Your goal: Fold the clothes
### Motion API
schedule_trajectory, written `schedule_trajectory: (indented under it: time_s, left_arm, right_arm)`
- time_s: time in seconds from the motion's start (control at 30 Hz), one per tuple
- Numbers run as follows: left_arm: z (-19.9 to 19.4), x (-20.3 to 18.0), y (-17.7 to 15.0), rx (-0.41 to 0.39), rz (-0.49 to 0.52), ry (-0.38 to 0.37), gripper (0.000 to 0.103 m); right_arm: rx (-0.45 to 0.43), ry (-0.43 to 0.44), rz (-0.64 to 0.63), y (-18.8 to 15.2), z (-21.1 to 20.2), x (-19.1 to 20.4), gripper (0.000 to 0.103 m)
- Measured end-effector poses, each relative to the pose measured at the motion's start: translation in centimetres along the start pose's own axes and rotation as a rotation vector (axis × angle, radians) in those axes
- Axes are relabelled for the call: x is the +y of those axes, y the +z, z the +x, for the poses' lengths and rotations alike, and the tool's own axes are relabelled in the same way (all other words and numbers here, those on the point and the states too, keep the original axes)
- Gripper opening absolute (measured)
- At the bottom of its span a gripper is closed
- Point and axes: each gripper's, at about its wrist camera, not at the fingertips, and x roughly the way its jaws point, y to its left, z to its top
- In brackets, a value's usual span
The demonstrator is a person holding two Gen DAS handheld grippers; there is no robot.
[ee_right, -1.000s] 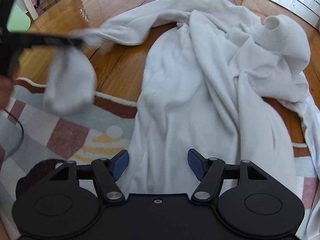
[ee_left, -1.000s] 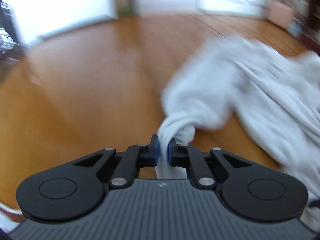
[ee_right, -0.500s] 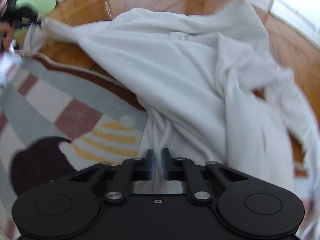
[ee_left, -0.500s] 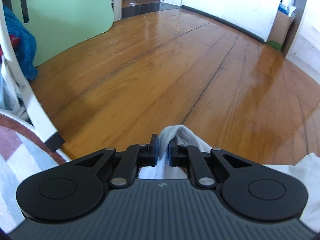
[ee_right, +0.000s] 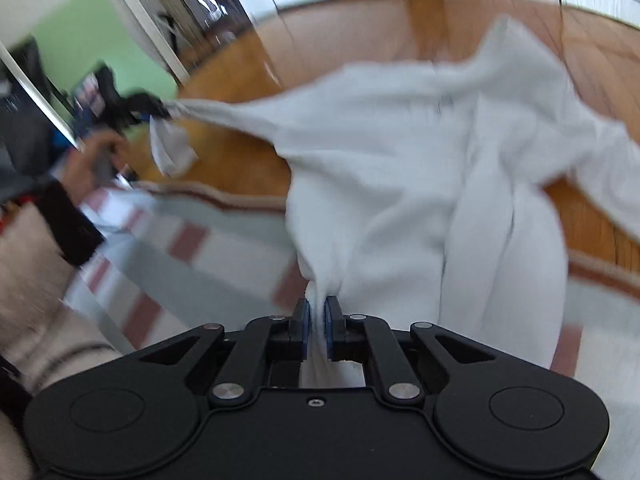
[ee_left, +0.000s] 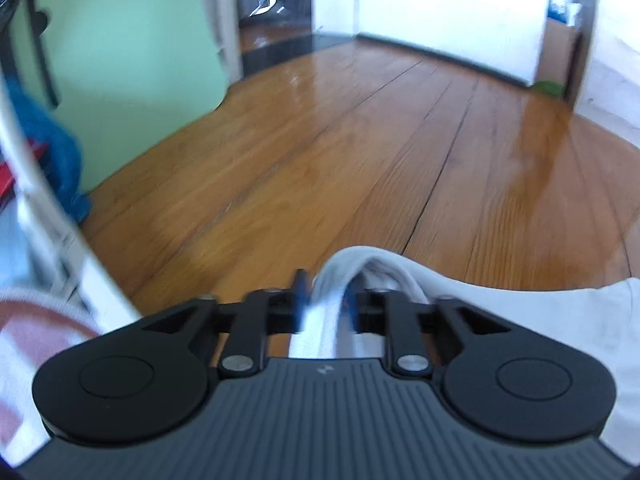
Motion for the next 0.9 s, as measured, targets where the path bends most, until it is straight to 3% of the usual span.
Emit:
schedule_trajectory:
  time_s: [0.07,0.17,0.23,0.3,0.37,0.47,0.63,0.77,0.9]
  left_arm:
    - [-2.0,-0.3,-0.5,0.023,-0.036,-0.059,0.058]
    - [-5.8,-2.4,-2.6,0.094,-0.038,-0.220,0.058]
    - [-8.1,-4.9,-5.1,0.170,0.027,-0.315,0.058]
    - [-9.9,-7.5,-8.2,0.253,0.093,-0.422,0.058]
    - [-10.7,-10.1,-11.2,0.377,0.135,-0.551,0.058]
    - [-12.0,-13.9,-15.5,0.557,0.200,-0.735,0.058]
    - [-13.2,-17.3,-19.5,0.670,0.299,-0.836,0.058]
    - [-11.9,-17.2,-20.1,0.756,0.220,-0.890,0.060]
    - [-10.0,-17.1,-20.8,0.848,0.111,-0.928,0.062]
  right_arm:
    - [0.012,-0.024,0.003,-0.4,0.2,-0.5,0.011]
    - [0.017,-0.002,0.081,0.3,0.5,-1.9,0.016]
    - [0.059,0.088,0.126,0.1,0.8,-2.0,0.021]
    - [0.081,0.157,0.167,-0.1,0.3,-2.2,0.032]
    - [0.021,0.103,0.177,-0.5,-1.8,-2.6,0.044]
    - [-0.048,-0.029,0.192,-1.0,-4.9,-4.1,0.047]
    - [-0.040,-0.211,0.282,-2.7,-6.7,-7.0,0.047]
    - [-0.025,-0.210,0.349,-4.9,-5.4,-8.4,0.066]
    - [0.029,-0.211,0.430,-7.6,-2.5,-9.5,0.067]
